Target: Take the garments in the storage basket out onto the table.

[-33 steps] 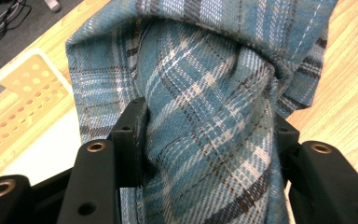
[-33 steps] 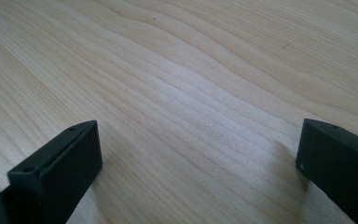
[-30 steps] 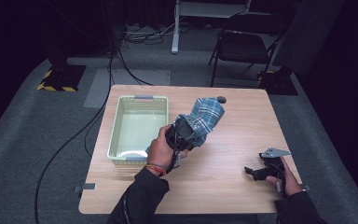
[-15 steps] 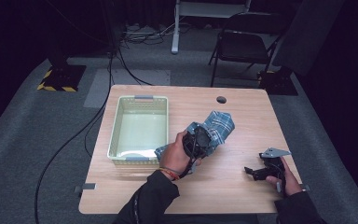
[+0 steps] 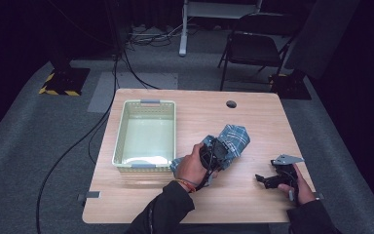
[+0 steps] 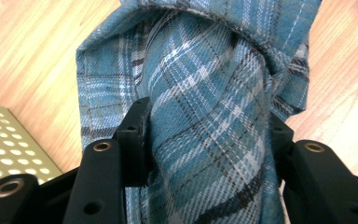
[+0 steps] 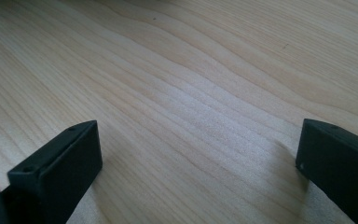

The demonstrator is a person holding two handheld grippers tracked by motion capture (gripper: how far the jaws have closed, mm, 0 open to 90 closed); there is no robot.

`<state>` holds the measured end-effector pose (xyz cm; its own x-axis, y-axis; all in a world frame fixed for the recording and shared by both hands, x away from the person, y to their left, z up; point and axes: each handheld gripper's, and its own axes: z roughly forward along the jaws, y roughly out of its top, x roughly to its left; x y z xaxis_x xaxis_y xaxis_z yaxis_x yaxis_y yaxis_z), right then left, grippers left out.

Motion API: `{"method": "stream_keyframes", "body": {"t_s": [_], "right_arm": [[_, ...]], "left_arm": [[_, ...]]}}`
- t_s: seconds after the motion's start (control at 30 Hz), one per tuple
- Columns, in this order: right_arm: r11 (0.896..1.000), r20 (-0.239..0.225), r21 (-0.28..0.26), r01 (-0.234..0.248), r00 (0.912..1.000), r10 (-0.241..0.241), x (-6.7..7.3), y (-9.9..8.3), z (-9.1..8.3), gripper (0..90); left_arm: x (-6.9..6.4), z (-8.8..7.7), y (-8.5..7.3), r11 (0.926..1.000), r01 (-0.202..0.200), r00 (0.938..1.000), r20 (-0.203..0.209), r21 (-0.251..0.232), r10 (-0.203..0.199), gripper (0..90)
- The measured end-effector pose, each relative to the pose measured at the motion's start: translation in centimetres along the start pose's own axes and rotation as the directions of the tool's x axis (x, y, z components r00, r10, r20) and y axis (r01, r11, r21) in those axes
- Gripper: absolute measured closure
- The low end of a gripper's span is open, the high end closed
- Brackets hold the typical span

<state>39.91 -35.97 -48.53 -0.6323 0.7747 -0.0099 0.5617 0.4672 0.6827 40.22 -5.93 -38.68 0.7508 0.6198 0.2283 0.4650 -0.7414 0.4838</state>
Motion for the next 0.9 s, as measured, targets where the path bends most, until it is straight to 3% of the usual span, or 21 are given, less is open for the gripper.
{"method": "stream_keyframes", "body": {"t_s": [0.57,0.9], "right_arm": [[1.000,0.000,0.000,0.000,1.0000,0.000,0.0,0.0,0.0,0.2],[1.000,0.000,0.000,0.000,1.0000,0.000,0.0,0.0,0.0,0.2]], "left_arm": [[-0.9,1.6,-0.2,0.9996,0.021,0.9974,0.070,-0.017,-0.020,49.8],[-1.1,2.7,-0.3,0.9993,0.036,0.9968,0.072,-0.014,-0.035,49.8]]}}
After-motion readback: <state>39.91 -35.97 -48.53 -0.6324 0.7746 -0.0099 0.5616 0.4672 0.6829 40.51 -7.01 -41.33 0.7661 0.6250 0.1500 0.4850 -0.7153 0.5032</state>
